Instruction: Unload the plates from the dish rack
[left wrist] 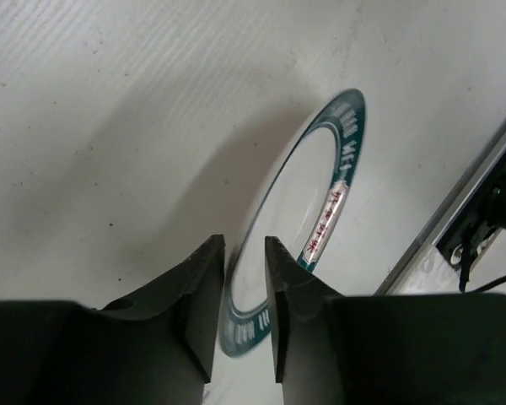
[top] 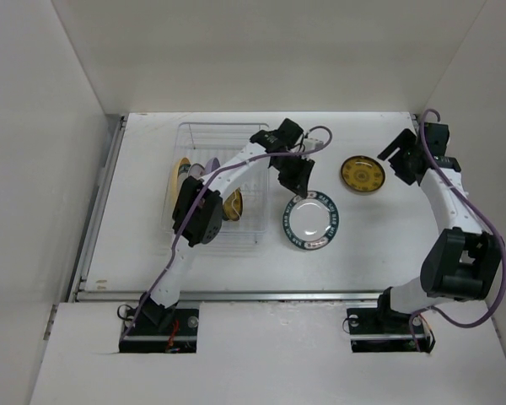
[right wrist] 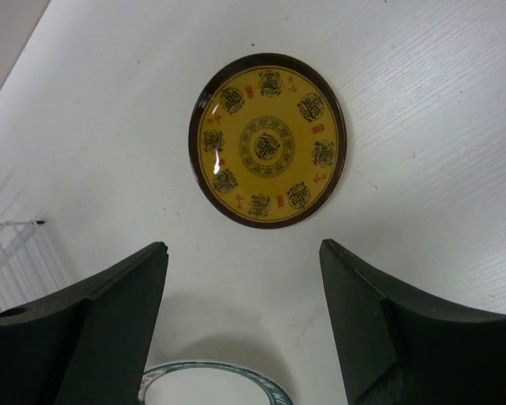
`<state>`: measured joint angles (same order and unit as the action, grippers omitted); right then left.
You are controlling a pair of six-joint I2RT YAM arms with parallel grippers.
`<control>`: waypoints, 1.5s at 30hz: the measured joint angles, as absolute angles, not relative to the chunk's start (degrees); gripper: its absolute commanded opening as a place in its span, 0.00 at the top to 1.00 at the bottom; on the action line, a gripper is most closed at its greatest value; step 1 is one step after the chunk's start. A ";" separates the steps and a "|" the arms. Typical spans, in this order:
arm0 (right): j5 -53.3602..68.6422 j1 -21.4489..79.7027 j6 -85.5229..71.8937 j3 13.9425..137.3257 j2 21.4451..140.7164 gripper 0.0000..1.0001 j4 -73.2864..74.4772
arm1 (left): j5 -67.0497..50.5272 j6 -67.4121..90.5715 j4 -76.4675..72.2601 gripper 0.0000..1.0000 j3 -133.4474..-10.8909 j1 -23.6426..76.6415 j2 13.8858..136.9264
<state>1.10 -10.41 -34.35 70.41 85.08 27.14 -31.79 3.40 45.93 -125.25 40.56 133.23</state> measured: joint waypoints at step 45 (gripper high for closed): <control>-1.67 7.88 -26.15 74.22 85.17 0.21 32.21 | 31.66 -5.85 61.58 0.60 -115.26 34.96 113.69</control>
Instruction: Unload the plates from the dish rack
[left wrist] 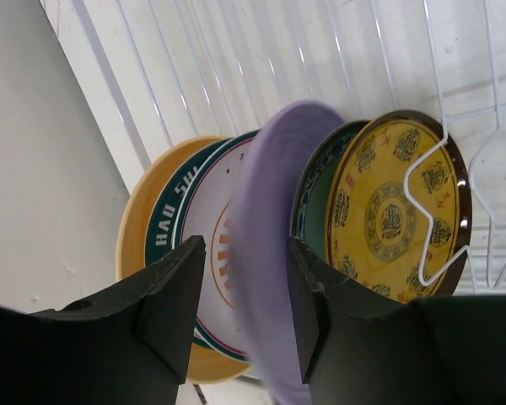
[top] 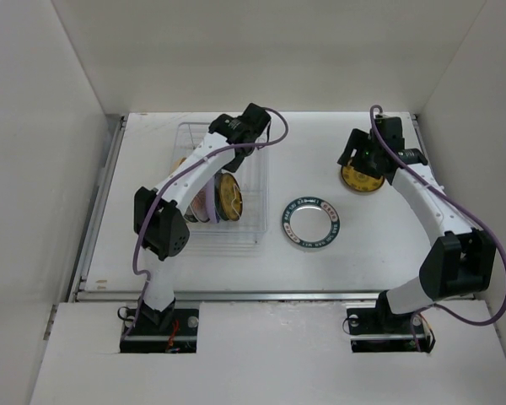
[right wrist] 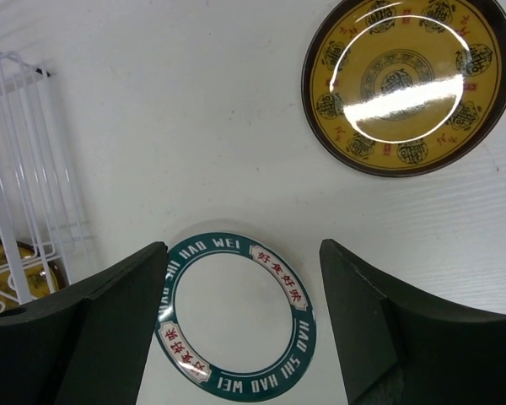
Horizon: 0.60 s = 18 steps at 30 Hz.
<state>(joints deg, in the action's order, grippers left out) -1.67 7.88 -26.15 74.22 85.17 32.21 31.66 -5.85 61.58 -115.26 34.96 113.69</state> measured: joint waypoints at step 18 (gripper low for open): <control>-2.15 8.71 -25.04 74.19 85.17 0.21 33.01 | 30.39 -7.51 60.29 0.52 -113.19 40.05 112.22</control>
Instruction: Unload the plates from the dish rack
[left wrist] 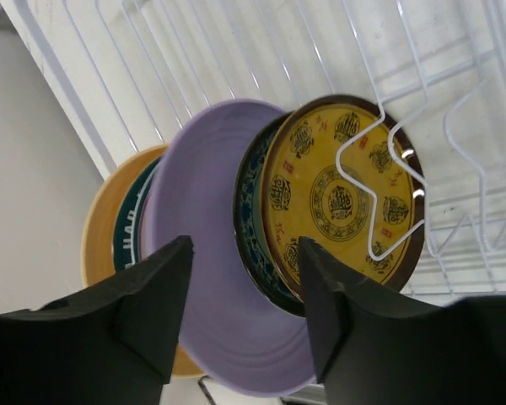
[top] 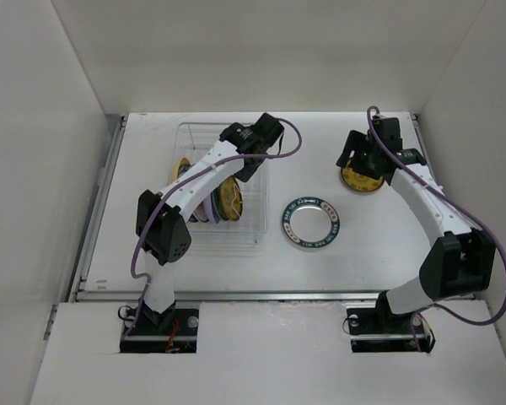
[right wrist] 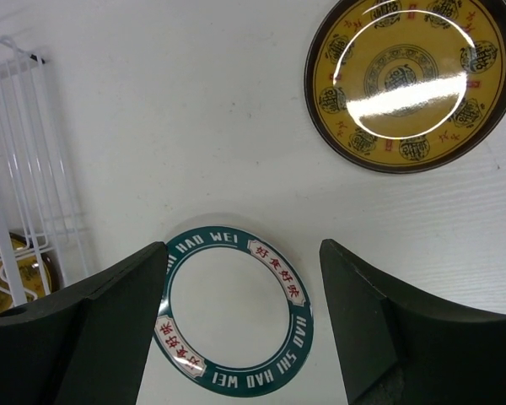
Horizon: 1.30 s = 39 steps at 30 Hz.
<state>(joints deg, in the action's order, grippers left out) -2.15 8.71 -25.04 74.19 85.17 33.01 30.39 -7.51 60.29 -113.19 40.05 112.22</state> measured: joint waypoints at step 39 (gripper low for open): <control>-4.12 8.71 -23.29 74.11 85.76 0.21 33.23 | 6.35 -1.21 73.01 1.00 -120.92 27.77 120.70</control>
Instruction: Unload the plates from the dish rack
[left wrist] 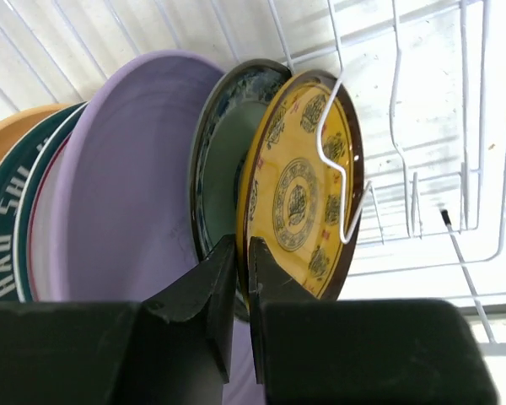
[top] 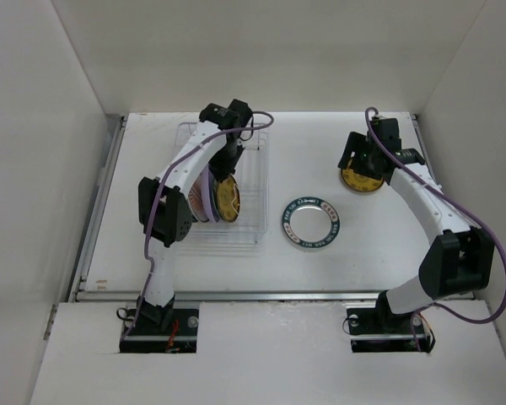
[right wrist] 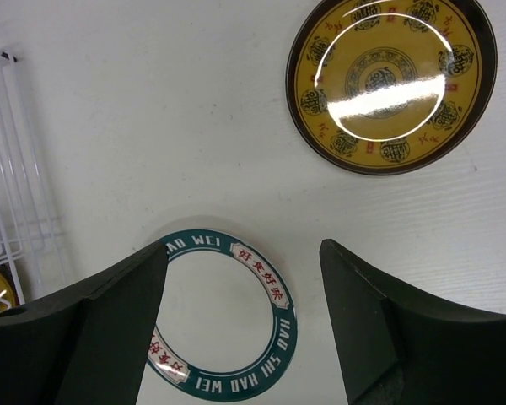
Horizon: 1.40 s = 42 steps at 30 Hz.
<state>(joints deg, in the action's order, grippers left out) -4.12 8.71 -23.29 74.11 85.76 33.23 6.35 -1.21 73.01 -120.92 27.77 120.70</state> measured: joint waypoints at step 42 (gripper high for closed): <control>42.15 18.61 -26.04 72.95 93.03 0.88 4.12 | -25.80 -0.40 65.65 1.00 -127.33 27.09 109.80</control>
<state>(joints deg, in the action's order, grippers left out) 42.15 18.61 -26.04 72.95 93.03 4.12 -25.80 -0.40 65.65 -127.33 27.09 109.80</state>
